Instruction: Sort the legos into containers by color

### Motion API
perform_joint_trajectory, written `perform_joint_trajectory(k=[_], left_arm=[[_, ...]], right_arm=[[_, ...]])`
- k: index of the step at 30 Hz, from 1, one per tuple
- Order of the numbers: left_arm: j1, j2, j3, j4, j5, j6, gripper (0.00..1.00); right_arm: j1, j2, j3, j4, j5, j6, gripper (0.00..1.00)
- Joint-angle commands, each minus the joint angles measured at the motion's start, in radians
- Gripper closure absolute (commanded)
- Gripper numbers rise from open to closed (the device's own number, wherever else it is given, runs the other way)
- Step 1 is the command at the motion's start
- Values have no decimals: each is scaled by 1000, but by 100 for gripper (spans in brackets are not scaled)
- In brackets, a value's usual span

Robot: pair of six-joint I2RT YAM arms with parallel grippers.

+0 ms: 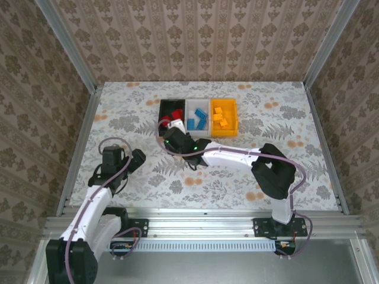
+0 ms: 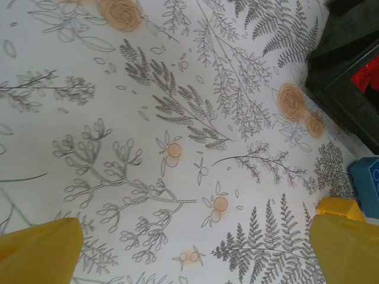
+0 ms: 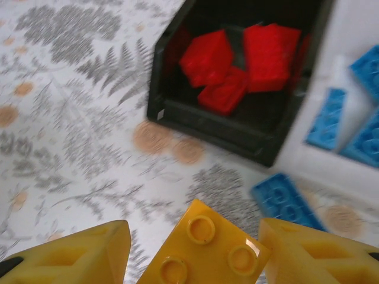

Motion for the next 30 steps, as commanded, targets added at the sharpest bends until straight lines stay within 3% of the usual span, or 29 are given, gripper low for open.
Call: perform_joint_trajectory(k=[1,12,21,26,30], left_arm=[[-39,66,61,78,46,-8,0],[-251,322,198,163,54,13,0],[-287,386,233,159,40,20,0],[-287,349,259,110,4,46,0],[-261,297,222,85,-47,41,0]], right_arm=[[-71,-68,-26,-38,-18,-37,41],[-443,-78,5,-88,-155,-68,39],[-589,69,148,-131,-239,-100,37],[-538,-73,90,-114,-230,-111,36],[-369,-198,-15,-107,-176,-131,32]])
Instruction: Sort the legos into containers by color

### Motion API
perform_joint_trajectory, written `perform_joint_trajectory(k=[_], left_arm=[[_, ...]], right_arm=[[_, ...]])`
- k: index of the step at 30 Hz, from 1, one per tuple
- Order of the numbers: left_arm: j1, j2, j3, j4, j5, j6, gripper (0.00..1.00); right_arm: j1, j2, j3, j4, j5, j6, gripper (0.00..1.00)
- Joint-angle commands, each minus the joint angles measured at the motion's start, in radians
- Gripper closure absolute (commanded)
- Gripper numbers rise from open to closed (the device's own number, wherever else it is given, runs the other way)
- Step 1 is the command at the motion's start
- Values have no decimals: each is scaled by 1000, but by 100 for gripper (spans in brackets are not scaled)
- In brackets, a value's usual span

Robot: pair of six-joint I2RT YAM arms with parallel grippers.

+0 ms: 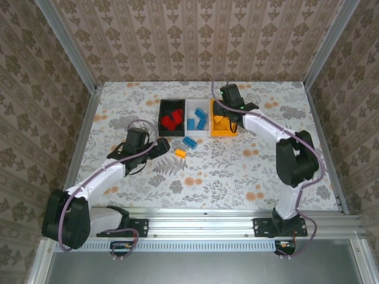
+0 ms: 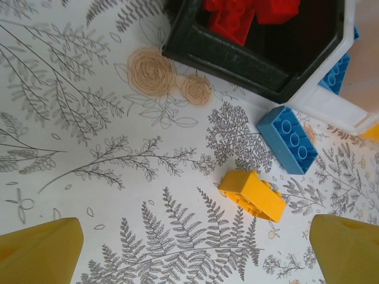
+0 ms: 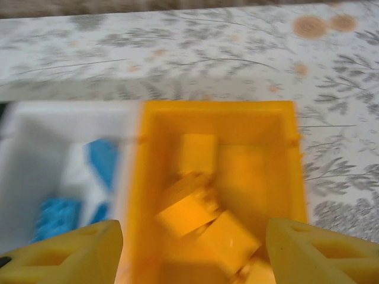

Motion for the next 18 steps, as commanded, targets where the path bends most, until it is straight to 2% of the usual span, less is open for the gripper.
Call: perform_joint_trajectory(k=[1,4,7,18], left_arm=[[39,-45,-28,-29,-41,6,0],[110,-51,-99,-4,27,-35,0],[151,-64,-152,14,77,-49,0],[191,-234,-211,-75,73,-31,0]], right_arm=[[157,-111,-77,-5,1,-29,32],[263,-68,-123,18,-79,-68,31],[330,22,-76,-16,-125,-143,32],[375,285,59,-58,-192,-205,35]])
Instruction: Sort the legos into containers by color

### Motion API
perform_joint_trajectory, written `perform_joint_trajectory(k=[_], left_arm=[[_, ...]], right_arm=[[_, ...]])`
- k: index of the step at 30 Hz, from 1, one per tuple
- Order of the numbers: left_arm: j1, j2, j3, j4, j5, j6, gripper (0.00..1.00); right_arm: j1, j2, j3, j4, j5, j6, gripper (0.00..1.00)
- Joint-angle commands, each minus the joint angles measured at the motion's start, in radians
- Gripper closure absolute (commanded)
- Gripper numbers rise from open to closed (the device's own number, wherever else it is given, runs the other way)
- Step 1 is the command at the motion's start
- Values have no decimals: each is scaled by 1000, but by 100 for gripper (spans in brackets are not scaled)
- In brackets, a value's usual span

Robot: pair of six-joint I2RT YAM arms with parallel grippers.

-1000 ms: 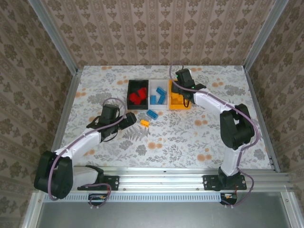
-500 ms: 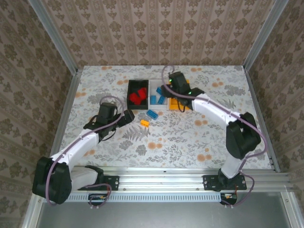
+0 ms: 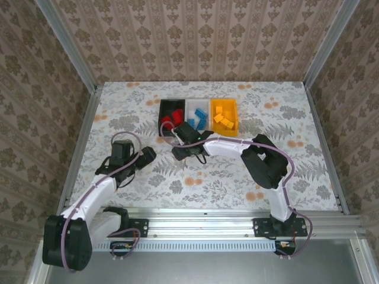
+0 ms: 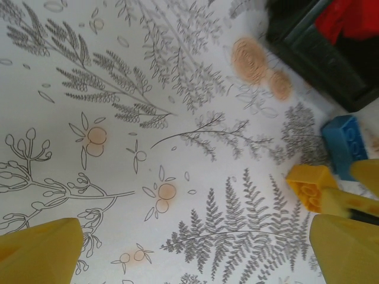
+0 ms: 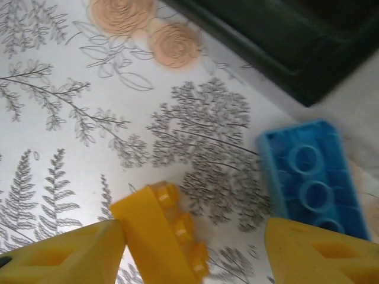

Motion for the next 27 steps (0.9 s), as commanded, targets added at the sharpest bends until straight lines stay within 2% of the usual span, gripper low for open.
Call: perform_joint_trajectory(k=[1,9,13,17,23,27], left_arm=[[13,-37,-23,-41,8,-5,0],[17,-20,-32,-22,16,-11,0],[17,-7,-36,-5,27,-17,0],[17,-2,-46,13,37,-25,0],[-3,7,-43,33,48,-38,0],[-105,32,-18,75,15,-60,0]], right_arm=[[10,43,42,-24,-21,-45,35],[31,70,29,-1,-6,-32,46],[40,29,-12,36,29,-7,62],[46,-41,-59,68,63,7,72],[46,-173,-116,97,112,7,75],[-1,-247,-105,48,161,-33,74]])
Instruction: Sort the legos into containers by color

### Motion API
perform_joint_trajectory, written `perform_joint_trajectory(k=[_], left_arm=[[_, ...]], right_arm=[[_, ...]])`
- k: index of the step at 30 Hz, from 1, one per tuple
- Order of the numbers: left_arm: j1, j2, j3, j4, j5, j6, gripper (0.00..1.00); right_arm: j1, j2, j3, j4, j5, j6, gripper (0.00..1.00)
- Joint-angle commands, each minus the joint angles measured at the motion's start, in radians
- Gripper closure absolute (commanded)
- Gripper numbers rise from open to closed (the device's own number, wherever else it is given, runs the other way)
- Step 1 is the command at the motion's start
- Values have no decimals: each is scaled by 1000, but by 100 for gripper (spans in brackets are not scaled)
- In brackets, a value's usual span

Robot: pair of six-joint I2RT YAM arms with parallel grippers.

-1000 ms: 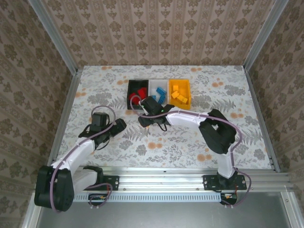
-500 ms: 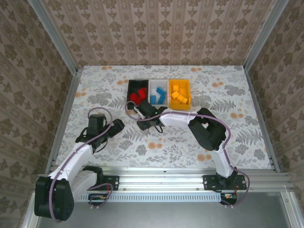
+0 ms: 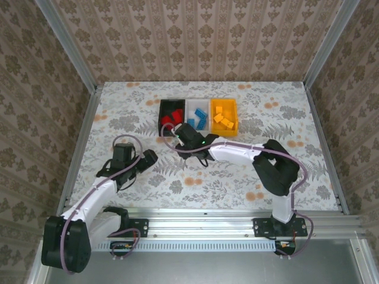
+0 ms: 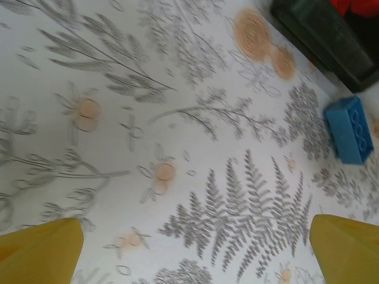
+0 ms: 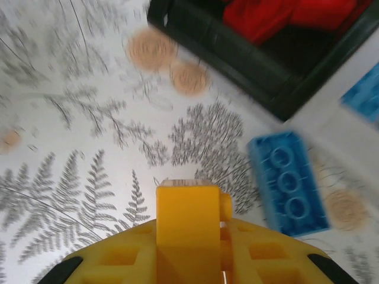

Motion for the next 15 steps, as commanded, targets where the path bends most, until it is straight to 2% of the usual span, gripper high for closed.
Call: perform_joint_trajectory(k=[1,9,12,15], left_arm=[[-93,45,36,64,-15,-28,0],[-300,374,198,192,60,-31,0],[-347,449,236,219,68,-42,0],[-367,473,249,225,68,-47,0]], right_arm=[[-63,-85,8,-25,84,-32,74],[-336,-80,82,-160,124,5,74],[-419,-52,99,-165,87,43,74],[-455,-5,159,-201,58,35,71]])
